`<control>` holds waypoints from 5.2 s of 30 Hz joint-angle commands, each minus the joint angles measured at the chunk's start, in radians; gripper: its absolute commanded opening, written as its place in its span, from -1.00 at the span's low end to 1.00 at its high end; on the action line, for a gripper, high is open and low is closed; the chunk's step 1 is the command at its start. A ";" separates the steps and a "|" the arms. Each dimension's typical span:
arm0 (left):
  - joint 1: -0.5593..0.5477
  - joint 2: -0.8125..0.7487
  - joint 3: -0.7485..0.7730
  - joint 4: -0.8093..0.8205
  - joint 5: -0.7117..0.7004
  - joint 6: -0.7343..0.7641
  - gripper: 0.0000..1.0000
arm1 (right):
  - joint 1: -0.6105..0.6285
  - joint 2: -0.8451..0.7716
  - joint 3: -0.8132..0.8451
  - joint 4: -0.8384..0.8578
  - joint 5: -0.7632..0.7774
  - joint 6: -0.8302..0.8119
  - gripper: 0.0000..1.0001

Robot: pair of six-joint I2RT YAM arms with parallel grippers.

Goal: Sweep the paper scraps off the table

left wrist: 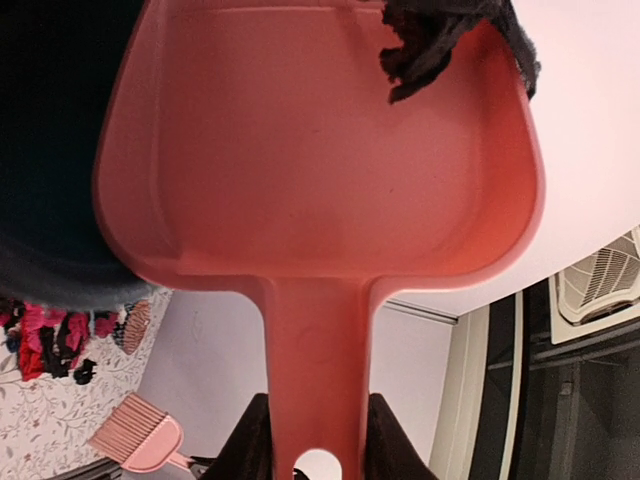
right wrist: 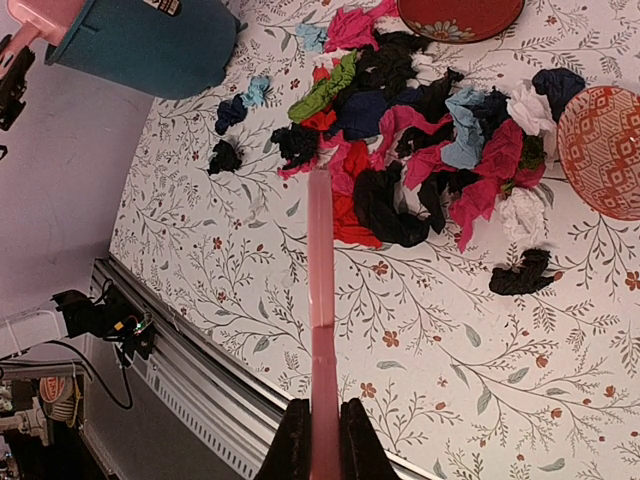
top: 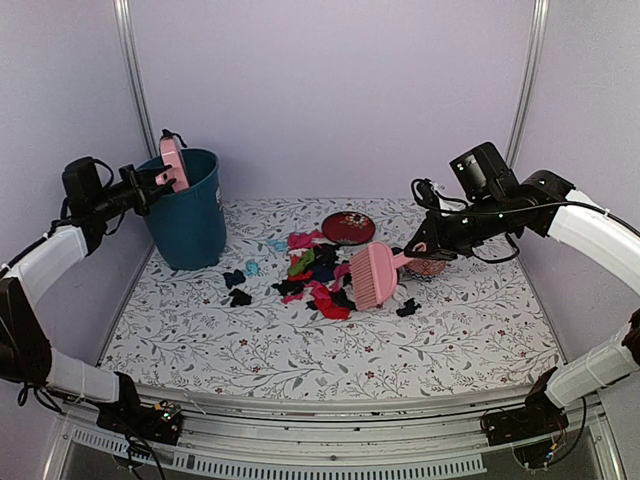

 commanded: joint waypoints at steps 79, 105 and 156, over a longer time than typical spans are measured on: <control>-1.147 0.014 0.147 -1.138 -0.761 1.084 -0.80 | -0.120 0.735 0.575 0.072 0.588 -0.365 -0.98; -1.267 0.096 0.148 -1.289 -0.714 1.156 -0.79 | 0.065 0.390 0.454 -0.312 0.526 -0.227 -0.97; -1.228 0.422 0.189 -1.019 -0.767 1.385 -0.83 | 0.294 0.624 0.666 -0.481 0.094 -0.239 -0.96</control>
